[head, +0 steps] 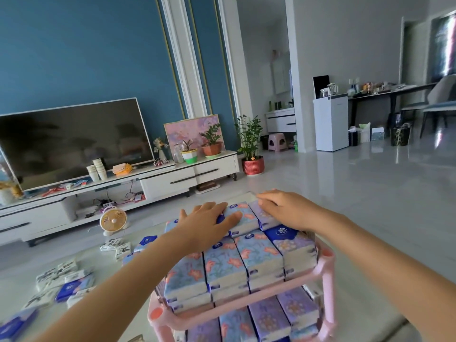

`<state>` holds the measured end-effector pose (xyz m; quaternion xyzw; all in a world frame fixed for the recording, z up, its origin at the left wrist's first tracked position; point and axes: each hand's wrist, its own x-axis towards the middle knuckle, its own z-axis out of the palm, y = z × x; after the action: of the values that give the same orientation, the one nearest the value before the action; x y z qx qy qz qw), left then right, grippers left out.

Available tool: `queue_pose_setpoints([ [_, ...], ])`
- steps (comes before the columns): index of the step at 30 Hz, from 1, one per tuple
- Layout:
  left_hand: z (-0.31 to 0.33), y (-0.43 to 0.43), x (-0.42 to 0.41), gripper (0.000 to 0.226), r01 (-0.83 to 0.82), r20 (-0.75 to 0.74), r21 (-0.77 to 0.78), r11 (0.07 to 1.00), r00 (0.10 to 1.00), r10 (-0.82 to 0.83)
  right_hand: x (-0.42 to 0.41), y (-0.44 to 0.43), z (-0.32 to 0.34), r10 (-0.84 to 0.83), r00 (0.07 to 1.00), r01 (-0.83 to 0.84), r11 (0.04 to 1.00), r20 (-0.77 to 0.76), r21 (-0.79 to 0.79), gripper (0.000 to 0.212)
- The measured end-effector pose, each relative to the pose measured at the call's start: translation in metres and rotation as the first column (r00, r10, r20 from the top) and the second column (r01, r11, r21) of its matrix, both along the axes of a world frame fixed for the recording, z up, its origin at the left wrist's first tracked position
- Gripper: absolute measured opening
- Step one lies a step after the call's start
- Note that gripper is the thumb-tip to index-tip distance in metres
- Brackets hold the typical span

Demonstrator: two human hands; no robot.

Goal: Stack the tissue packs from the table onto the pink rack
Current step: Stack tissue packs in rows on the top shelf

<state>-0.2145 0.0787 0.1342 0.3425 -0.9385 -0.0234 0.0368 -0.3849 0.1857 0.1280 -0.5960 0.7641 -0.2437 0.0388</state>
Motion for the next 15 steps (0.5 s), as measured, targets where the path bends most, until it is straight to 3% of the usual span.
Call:
queue_pose_setpoints([
  [8, 0.002, 0.002, -0.001, 0.071, 0.039, -0.009, 0.017, 0.999, 0.999, -0.039, -0.004, -0.009, 0.0, 0.008, 0.999, -0.008, 1.0, 0.048, 0.004, 0.042],
  [11, 0.017, 0.003, 0.006, 0.075, 0.083, -0.261, 0.086, 0.993, 0.964, -0.058, -0.007, -0.011, 0.002, 0.009, 0.992, -0.004, 0.999, 0.129, -0.041, 0.046],
  [13, 0.032, -0.002, 0.016, 0.06, 0.079, -0.475, 0.102, 0.992, 0.88, -0.021, -0.004, -0.012, 0.009, 0.024, 0.99, -0.008, 0.993, 0.139, -0.114, 0.048],
  [15, 0.036, -0.01, 0.029, 0.048, 0.016, -0.559, 0.16, 0.987, 0.826, 0.077, 0.003, -0.014, 0.013, 0.064, 0.992, -0.048, 0.988, 0.107, -0.144, 0.048],
])
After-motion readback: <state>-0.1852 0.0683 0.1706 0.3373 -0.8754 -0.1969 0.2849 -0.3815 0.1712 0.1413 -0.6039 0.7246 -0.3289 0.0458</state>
